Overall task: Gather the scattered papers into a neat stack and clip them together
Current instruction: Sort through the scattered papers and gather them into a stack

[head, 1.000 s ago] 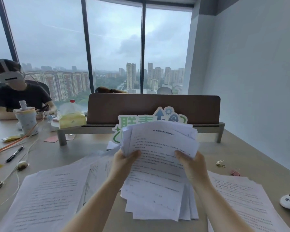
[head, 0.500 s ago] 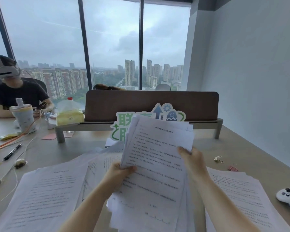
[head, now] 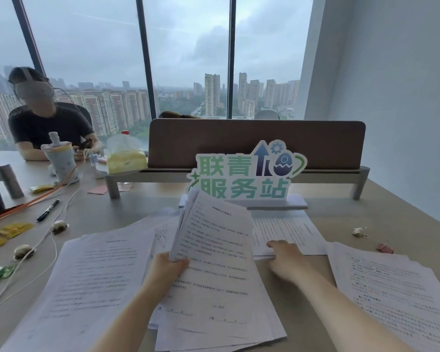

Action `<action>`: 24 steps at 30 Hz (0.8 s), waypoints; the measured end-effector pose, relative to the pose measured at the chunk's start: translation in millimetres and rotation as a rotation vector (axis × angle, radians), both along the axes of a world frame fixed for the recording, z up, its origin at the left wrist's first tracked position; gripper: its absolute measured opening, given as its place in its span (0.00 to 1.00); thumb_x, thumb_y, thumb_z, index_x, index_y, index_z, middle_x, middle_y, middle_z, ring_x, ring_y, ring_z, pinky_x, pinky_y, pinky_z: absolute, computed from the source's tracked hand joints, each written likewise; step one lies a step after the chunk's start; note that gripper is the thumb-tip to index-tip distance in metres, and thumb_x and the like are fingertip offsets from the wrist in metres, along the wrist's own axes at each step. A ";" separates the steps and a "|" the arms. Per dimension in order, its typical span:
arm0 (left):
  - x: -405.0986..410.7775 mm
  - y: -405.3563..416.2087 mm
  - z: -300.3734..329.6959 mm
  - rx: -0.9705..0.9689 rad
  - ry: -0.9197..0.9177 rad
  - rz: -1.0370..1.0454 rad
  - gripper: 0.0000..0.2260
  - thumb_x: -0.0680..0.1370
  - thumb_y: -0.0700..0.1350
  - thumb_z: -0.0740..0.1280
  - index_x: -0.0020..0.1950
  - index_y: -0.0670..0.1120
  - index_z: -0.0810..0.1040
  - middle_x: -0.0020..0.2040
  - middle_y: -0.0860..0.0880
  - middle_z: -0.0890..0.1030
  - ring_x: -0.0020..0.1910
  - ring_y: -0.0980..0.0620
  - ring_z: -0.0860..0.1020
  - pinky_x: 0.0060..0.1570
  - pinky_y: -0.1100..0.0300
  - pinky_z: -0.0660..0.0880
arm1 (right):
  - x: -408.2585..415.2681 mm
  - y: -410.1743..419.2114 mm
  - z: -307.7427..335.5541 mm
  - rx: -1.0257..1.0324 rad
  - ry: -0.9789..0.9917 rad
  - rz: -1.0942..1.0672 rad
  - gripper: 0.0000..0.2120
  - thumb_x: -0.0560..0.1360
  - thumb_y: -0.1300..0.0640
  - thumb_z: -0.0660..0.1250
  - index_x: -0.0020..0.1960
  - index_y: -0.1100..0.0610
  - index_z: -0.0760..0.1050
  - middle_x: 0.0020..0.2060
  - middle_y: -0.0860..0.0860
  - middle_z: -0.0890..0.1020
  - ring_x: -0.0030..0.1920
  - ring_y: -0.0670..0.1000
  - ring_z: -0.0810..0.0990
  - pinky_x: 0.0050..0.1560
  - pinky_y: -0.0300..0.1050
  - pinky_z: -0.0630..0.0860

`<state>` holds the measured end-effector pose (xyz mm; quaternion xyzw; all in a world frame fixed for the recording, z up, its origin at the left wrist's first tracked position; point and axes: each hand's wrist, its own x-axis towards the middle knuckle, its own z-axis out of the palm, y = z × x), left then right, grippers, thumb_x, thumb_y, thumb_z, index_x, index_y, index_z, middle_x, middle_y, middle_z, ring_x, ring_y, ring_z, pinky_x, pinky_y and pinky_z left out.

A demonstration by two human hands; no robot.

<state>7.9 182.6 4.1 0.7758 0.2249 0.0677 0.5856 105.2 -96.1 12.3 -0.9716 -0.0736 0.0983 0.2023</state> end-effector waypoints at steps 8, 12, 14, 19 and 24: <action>-11.0 31.1 1.8 0.028 0.075 0.044 0.02 0.75 0.40 0.70 0.43 0.43 0.82 0.39 0.42 0.86 0.39 0.42 0.85 0.43 0.49 0.83 | 40.9 36.4 28.2 -0.594 0.130 0.334 0.32 0.73 0.54 0.68 0.75 0.52 0.63 0.68 0.55 0.71 0.65 0.59 0.72 0.62 0.51 0.73; -16.8 41.1 -1.8 0.020 0.107 0.056 0.07 0.74 0.41 0.71 0.48 0.39 0.83 0.42 0.37 0.85 0.43 0.37 0.84 0.45 0.44 0.82 | 52.8 49.5 27.2 -0.648 0.144 0.378 0.37 0.72 0.57 0.71 0.77 0.51 0.58 0.66 0.56 0.73 0.61 0.58 0.77 0.58 0.50 0.76; -18.0 42.5 -3.9 0.000 0.114 0.066 0.08 0.74 0.40 0.71 0.49 0.37 0.83 0.44 0.36 0.85 0.44 0.35 0.84 0.44 0.44 0.81 | 55.3 51.9 23.4 -0.619 0.123 0.359 0.34 0.74 0.58 0.68 0.76 0.51 0.58 0.64 0.56 0.74 0.59 0.58 0.77 0.55 0.49 0.76; -18.6 47.2 -5.7 -0.086 0.161 0.075 0.07 0.75 0.43 0.72 0.50 0.41 0.82 0.40 0.42 0.86 0.38 0.42 0.85 0.35 0.54 0.82 | 55.8 48.5 7.3 -0.461 -0.112 0.298 0.18 0.81 0.48 0.53 0.58 0.57 0.76 0.53 0.57 0.80 0.49 0.55 0.77 0.48 0.46 0.71; -18.0 52.0 -5.9 -0.144 0.186 0.078 0.09 0.74 0.43 0.73 0.52 0.41 0.81 0.40 0.42 0.87 0.38 0.42 0.86 0.37 0.53 0.82 | 51.5 38.1 -14.9 -0.252 -0.274 0.021 0.09 0.79 0.59 0.56 0.52 0.56 0.74 0.48 0.54 0.80 0.45 0.53 0.76 0.46 0.46 0.74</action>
